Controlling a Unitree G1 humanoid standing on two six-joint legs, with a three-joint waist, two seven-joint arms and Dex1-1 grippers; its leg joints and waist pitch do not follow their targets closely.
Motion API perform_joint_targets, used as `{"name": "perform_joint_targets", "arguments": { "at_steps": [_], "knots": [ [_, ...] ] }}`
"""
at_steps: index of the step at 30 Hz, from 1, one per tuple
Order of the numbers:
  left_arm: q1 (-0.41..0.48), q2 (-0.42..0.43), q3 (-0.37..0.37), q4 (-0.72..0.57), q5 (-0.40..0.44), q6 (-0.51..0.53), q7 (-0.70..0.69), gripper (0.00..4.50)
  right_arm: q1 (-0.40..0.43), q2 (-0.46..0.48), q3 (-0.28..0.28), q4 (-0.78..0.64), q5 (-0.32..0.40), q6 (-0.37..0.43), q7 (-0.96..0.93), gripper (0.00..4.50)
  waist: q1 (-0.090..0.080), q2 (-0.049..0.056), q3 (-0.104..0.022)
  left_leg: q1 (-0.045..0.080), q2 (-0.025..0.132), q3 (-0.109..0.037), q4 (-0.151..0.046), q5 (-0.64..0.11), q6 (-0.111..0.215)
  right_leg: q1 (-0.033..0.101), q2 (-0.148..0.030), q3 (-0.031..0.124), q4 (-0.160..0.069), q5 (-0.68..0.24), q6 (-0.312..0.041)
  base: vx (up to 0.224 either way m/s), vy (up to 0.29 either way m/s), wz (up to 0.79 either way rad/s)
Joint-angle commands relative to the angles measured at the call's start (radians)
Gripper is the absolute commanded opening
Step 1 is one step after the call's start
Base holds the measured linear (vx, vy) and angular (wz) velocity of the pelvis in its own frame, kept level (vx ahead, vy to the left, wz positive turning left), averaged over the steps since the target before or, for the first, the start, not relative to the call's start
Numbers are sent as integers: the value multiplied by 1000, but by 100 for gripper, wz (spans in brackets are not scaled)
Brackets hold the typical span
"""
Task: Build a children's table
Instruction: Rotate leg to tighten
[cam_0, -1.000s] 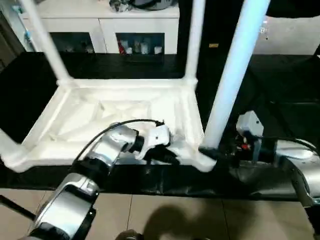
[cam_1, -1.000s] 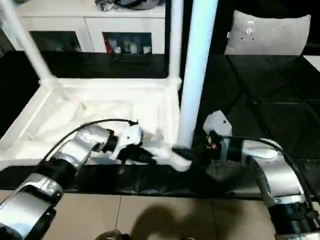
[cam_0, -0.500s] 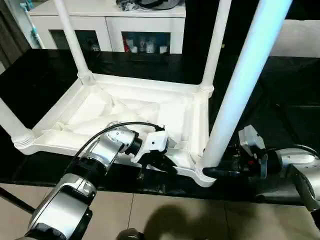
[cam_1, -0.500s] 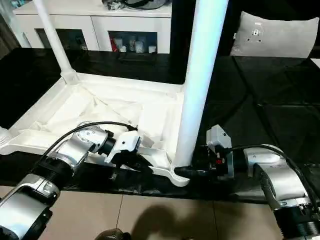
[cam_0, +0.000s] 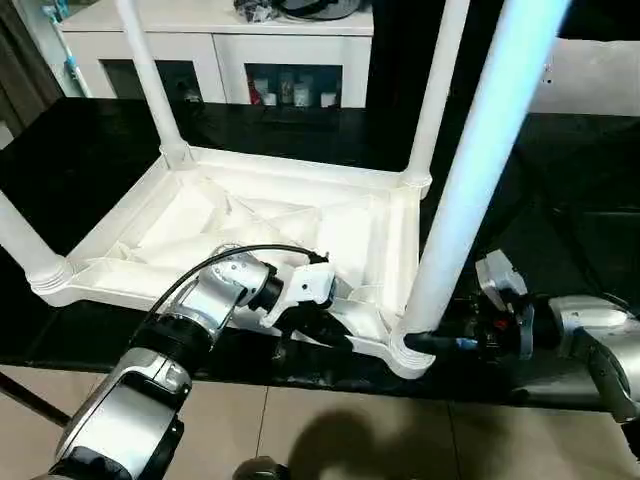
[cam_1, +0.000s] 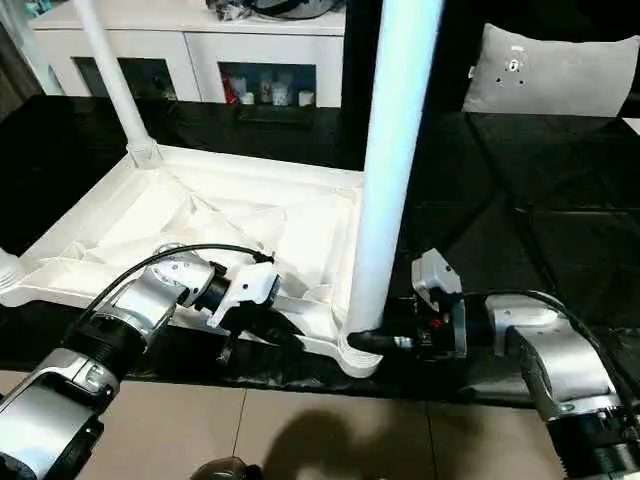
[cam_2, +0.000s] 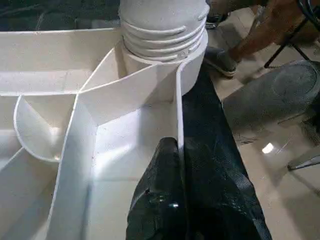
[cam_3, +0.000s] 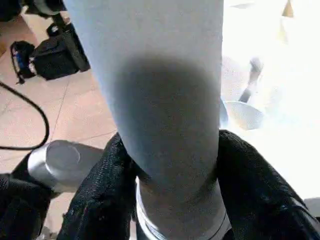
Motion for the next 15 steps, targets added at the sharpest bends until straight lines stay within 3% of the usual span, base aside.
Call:
{"name": "perform_joint_targets", "arguments": {
  "at_steps": [1,4,5,6,7,9,12,15],
  "knots": [
    [-33,-67,35,-34,-33,57,111,0,-13,78,26,-61,47,86,-100,198,-13,-27,-65,22,62,-25,-74,-254,53,43,-73,46,-85,-461,-145,0,0,0],
    [-50,-111,57,-24,-28,120,210,0,-38,157,25,-49,-35,114,-290,198,-26,-26,-64,22,55,-28,-73,-273,30,42,-75,42,-92,-515,-120,0,0,0],
    [-54,-121,62,-21,-27,134,233,0,-45,173,24,-43,-53,123,-331,198,-39,-29,-64,18,52,-30,-75,-277,22,45,-72,39,-92,-523,-110,0,0,0],
    [-65,-141,72,-12,-27,153,273,0,-66,211,14,-26,-77,152,-410,198,-45,-28,-65,20,52,-31,-75,-282,20,44,-72,38,-93,-524,-108,0,0,0],
    [-72,-154,78,-7,-27,166,299,0,-80,236,7,-14,-92,172,-462,198,-63,-26,-68,16,50,-33,-74,-277,20,47,-72,37,-93,-498,-113,0,0,0],
    [-83,-172,86,3,-27,184,337,0,-99,272,-7,0,-108,192,-530,198,-80,-26,-66,17,47,-29,-72,-279,28,42,-67,39,-92,-474,-129,0,0,0],
    [-119,-227,116,44,-21,214,469,0,-157,371,-53,44,-147,257,-730,197,-90,-27,-68,14,42,-28,-68,-261,36,45,-67,38,-93,-467,-131,0,0,0],
    [-150,-275,146,85,-15,218,590,0,-184,430,-73,78,-178,228,-847,197,-97,-25,-74,12,45,-27,-66,-214,46,49,-66,41,-86,-392,-144,0,0,0]
  ]
}}
